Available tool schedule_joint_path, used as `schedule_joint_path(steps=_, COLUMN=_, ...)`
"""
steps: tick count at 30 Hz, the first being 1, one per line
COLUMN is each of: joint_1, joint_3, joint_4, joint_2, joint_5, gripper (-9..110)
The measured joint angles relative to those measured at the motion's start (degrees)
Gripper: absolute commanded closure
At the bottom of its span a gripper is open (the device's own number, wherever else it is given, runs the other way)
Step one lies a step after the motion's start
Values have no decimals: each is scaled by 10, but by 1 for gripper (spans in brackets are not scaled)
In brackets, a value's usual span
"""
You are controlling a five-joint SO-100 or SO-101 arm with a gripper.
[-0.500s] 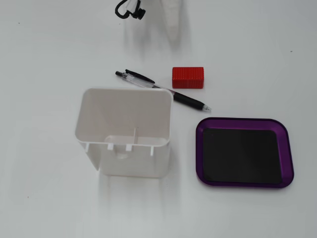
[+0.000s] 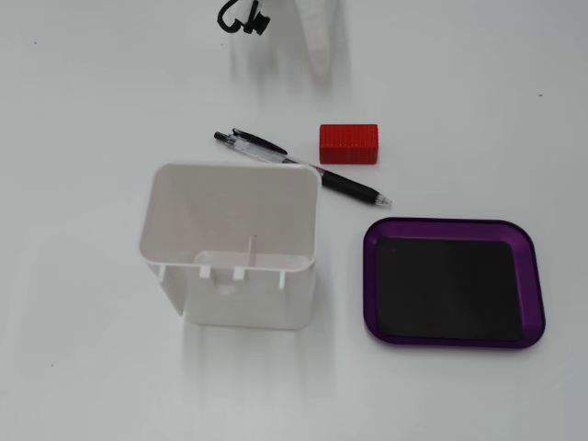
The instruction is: Pick up the cube and place it in the box.
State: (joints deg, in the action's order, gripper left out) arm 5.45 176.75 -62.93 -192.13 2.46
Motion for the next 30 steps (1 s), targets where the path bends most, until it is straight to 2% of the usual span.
schedule_joint_path(steps=4, joint_1=-4, joint_3=-29, joint_4=0, joint_2=0, joint_5=-4, gripper=102)
schedule_joint_path(steps=10, joint_1=-74, joint_3=-179, joint_4=-1, joint_2=68, joint_5=-41, gripper=102)
schedule_joint_path(steps=16, joint_1=-67, joint_3=-409, joint_4=-61, joint_2=384, joint_5=-46, gripper=96)
schedule_joint_path(steps=24, joint_1=38, joint_3=-739, joint_4=-165, joint_2=852, joint_5=-20, gripper=80)
schedule_joint_path(steps=30, joint_1=66, joint_3=-860, joint_4=-193, joint_2=1042, joint_5=4, gripper=78)
